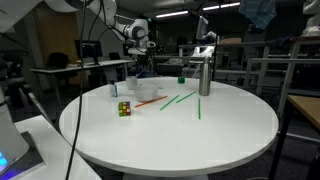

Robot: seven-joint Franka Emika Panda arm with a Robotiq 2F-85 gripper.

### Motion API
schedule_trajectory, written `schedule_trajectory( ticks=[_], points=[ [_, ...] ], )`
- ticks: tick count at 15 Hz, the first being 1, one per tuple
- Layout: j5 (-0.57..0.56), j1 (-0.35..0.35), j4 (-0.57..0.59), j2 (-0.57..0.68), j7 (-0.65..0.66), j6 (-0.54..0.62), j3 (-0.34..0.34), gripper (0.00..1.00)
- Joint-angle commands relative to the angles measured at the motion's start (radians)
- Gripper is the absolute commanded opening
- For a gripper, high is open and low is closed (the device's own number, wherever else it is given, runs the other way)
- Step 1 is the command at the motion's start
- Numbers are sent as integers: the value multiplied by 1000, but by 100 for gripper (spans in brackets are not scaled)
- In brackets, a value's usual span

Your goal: Move the blue straw from the mug to the bowl

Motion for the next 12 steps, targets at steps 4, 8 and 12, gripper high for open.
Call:
schedule_trajectory(
  ticks=[4,8,12],
  points=[
    [-64,24,14,-5,17,-7,-42,0],
    [-101,27,-21,-50,37,-4,-65,0],
    [-147,32,-59,-112,69,8,-98,0]
  ],
)
